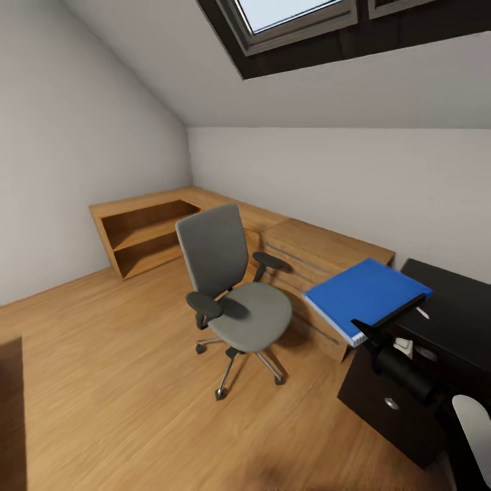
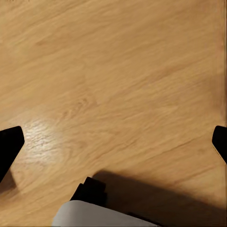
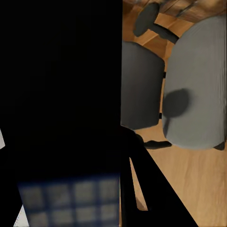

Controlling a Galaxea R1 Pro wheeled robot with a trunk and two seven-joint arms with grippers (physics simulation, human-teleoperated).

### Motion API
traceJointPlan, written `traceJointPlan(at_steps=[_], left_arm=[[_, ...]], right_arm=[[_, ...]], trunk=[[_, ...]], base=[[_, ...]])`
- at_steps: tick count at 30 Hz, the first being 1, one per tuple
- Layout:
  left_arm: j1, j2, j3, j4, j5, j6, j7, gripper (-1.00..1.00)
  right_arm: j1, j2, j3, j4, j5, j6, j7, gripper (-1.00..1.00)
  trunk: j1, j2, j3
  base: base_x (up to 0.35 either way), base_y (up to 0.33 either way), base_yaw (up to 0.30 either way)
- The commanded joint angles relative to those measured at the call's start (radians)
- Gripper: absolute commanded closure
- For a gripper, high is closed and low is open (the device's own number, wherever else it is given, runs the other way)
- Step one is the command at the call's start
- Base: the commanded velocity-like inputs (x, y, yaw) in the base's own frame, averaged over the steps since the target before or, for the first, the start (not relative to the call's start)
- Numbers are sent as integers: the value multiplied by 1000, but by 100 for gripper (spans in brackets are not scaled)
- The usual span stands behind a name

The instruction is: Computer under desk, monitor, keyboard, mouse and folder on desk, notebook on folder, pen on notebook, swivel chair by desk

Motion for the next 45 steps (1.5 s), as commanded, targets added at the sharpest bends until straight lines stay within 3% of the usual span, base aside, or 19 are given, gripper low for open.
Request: traceJointPlan(at_steps=[1, 5, 11, 21, 45], left_arm=[[0, 1, -9, 0, 7, -9, 5, -100], [0, -1, -9, 6, 10, -93, 3, -100], [0, -12, -9, 17, 11, -123, 2, -100], [0, -16, -10, 18, 11, -123, 2, -100], [0, -16, -10, 20, 9, -118, 3, -100]], right_arm=[[-1, 1, -2, 0, -9, 3, -7, 100], [-1, 3, -9, -1, -9, -5, -37, 100], [-1, 3, -14, -2, -10, -14, -52, 100], [-1, 3, -15, -2, -12, -14, -52, 100], [-1, 1, -22, -5, -13, -7, -47, 100]], trunk=[[0, -1, -1], [-4, 6, -1], [-27, 48, 13], [-65, 118, 35], [-157, 286, 109]], base=[[0, 0, -288], [0, 0, -285], [0, 0, -270], [0, 0, -188], [0, 0, -6]])
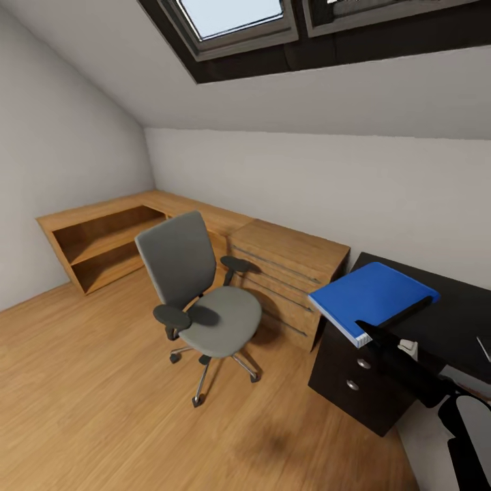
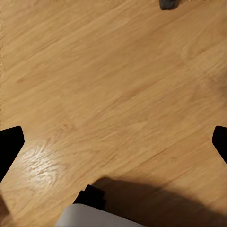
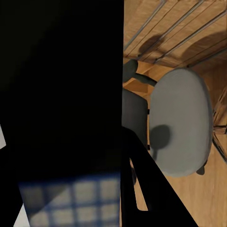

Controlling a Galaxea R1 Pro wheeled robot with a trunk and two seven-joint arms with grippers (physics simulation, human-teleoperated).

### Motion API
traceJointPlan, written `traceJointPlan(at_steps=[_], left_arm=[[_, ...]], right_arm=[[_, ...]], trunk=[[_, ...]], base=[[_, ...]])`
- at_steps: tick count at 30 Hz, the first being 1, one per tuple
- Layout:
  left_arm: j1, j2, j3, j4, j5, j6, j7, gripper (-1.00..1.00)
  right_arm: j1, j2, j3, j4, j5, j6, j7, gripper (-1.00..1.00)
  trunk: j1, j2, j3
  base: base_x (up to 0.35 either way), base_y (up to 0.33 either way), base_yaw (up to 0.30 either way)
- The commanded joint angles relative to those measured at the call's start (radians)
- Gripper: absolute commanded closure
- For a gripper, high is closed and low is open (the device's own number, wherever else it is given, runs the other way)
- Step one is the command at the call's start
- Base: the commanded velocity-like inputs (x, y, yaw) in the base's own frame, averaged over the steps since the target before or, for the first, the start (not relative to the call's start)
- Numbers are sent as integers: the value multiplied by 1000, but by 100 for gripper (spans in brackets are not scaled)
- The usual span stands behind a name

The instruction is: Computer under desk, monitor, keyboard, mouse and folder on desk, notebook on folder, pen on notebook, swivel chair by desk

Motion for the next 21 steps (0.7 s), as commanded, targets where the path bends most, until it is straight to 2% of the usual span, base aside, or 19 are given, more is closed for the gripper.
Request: traceJointPlan(at_steps=[1, 5, 11, 21], left_arm=[[-1, 0, -9, 2, 4, -3, 7, -100], [-1, -7, -9, 13, 4, -3, 7, -100], [-1, -7, -8, 14, 5, -4, 7, -100], [-1, -7, -7, 14, 6, -12, 8, -100]], right_arm=[[-1, 1, -7, -1, -10, 4, -10, 100], [-1, 3, -19, 0, -11, 1, -13, 100], [0, 2, -23, 2, -11, -1, -15, 100], [-1, 2, -50, 8, -10, -5, -19, 100]], trunk=[[-4, 7, 2], [-19, 35, 14], [-42, 77, 28], [-42, 77, 19]], base=[[0, 0, 0], [0, 0, -40], [0, 0, -196], [0, 0, -237]])
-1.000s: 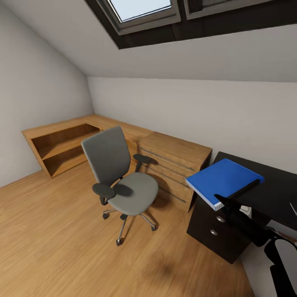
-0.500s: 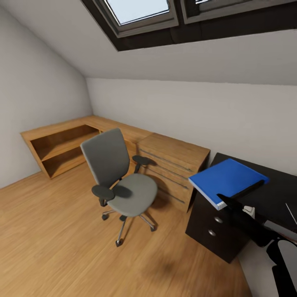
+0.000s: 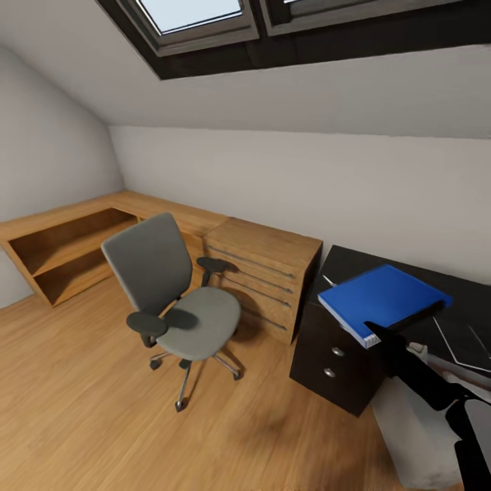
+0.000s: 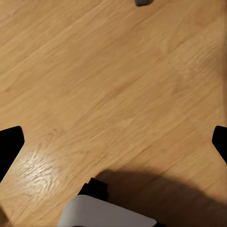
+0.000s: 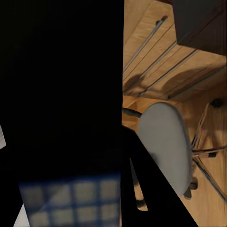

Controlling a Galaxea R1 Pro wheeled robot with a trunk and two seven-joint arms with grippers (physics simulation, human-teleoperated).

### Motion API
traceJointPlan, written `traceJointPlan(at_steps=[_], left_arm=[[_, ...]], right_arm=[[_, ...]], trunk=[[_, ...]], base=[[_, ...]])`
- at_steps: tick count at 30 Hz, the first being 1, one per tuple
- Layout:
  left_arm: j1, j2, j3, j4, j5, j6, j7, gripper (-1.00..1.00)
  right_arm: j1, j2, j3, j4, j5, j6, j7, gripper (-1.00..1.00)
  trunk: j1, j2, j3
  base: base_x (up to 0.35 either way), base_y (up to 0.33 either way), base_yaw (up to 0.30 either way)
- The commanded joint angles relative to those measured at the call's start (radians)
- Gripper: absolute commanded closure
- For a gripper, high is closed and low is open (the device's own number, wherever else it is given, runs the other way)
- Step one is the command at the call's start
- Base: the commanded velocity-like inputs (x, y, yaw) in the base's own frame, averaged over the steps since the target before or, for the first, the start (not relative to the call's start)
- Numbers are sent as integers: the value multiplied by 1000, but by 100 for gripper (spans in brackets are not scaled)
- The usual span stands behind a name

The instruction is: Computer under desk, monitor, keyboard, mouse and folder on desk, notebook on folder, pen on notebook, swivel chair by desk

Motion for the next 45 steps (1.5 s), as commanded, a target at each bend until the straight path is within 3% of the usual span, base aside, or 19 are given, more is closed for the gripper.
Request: traceJointPlan(at_steps=[1, 17, 26, 32, 45], left_arm=[[0, 1, -8, -1, 4, -3, 6, -100], [0, 0, -8, 11, 4, -3, 6, -100], [0, 0, -8, 11, 4, -3, 6, -100], [0, 1, -6, 12, 5, -11, 6, -100], [0, 1, -6, 13, 6, -33, 7, -100]], right_arm=[[-1, 1, -2, 0, -12, 4, -11, 100], [-1, 1, -2, 1, -13, 4, -21, 100], [-1, 0, -4, 1, -12, 3, -22, 100], [-1, 1, -57, 2, -13, 4, -20, 100], [-1, 1, -88, 32, -13, 4, -16, 100]], trunk=[[0, -1, -2], [0, -1, -17], [0, -1, -26], [0, -1, -32], [0, -1, -44]], base=[[0, 0, -239], [5, 0, -239], [266, 0, -239], [51, 0, -241], [3, 0, -245]])
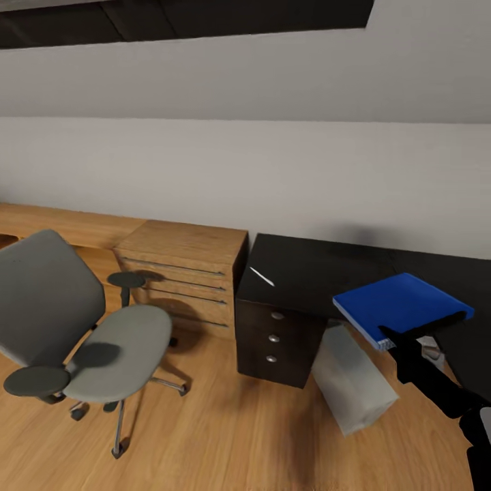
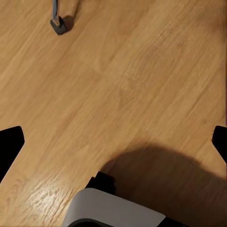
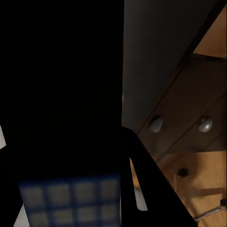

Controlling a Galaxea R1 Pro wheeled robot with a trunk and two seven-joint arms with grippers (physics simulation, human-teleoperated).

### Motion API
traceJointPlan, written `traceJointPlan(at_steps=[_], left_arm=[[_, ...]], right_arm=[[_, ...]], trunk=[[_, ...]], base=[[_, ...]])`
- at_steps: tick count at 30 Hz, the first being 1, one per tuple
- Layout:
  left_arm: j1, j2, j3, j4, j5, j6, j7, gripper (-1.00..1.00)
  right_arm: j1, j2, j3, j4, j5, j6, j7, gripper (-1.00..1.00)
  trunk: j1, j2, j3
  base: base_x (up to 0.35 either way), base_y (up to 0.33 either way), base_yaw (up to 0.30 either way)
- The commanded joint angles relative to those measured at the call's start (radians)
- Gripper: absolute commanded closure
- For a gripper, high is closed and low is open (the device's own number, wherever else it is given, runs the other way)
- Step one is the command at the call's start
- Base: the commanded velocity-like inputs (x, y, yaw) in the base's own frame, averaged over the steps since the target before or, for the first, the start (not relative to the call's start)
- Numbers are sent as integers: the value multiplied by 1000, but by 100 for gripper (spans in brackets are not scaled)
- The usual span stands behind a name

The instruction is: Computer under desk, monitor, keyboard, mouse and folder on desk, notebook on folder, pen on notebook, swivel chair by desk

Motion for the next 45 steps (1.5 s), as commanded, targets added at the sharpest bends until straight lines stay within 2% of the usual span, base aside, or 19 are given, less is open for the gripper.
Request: traceJointPlan(at_steps=[1, 38, 45], left_arm=[[0, 0, -9, -1, 3, -3, 8, -100], [0, -1, -10, -1, 3, -23, 9, -100], [0, 0, -9, -1, 3, -25, 9, -100]], right_arm=[[-1, 0, -2, -1, -12, 4, -10, 100], [-1, 0, -18, 0, -14, 7, -7, 100], [-1, -1, -14, -4, -18, 14, -2, 100]], trunk=[[0, -1, -2], [0, -1, -36], [0, -1, -39]], base=[[0, 0, -246], [1, 0, -246], [240, 0, -96]])
